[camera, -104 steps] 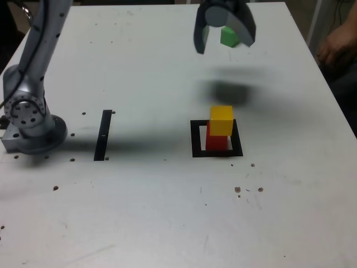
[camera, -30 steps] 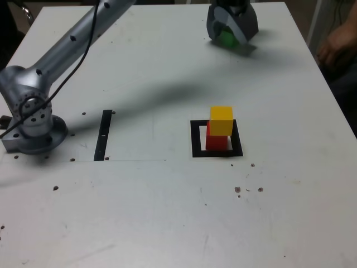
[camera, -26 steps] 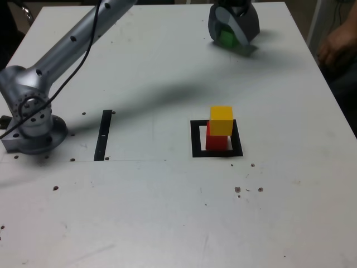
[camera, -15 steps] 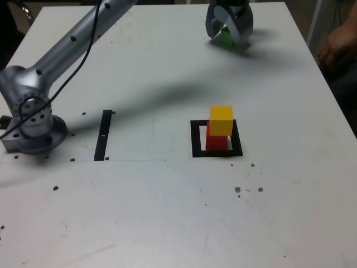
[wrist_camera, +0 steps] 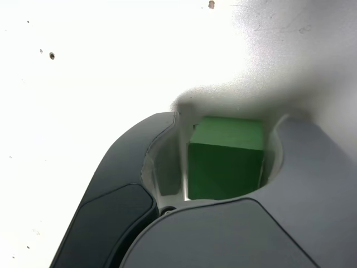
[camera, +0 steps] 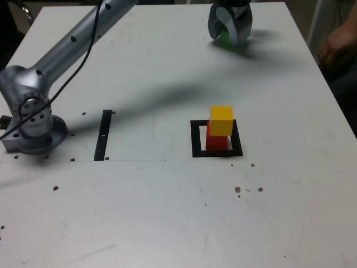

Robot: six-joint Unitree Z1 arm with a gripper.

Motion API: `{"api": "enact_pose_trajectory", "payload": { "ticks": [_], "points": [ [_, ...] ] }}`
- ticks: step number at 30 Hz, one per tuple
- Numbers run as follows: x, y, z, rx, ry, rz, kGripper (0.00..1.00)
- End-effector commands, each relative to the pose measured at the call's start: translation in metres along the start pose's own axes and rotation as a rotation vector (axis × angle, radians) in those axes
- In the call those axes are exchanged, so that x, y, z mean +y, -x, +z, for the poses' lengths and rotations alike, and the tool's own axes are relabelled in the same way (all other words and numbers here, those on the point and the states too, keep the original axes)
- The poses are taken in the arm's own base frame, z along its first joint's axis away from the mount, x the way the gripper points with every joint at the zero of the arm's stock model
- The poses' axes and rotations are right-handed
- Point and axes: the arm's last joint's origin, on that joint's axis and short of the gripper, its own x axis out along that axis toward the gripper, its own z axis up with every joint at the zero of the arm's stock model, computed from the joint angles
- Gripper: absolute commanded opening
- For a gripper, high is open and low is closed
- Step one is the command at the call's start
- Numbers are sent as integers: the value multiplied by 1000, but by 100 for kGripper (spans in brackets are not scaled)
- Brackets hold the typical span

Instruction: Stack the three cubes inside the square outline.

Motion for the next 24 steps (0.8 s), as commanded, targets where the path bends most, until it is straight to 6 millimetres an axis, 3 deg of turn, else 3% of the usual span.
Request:
{"api": "enact_pose_trajectory", "payload": {
  "ticks": [1, 11, 16, 24],
  "points": [
    [0, 2, 1, -3, -2, 7, 30],
    [-4, 15, 0, -9, 7, 14, 30],
    [-14, 38, 0, -16, 53, 23, 30],
    [-49, 86, 9, -54, 123, 15, 30]
  ]
}}
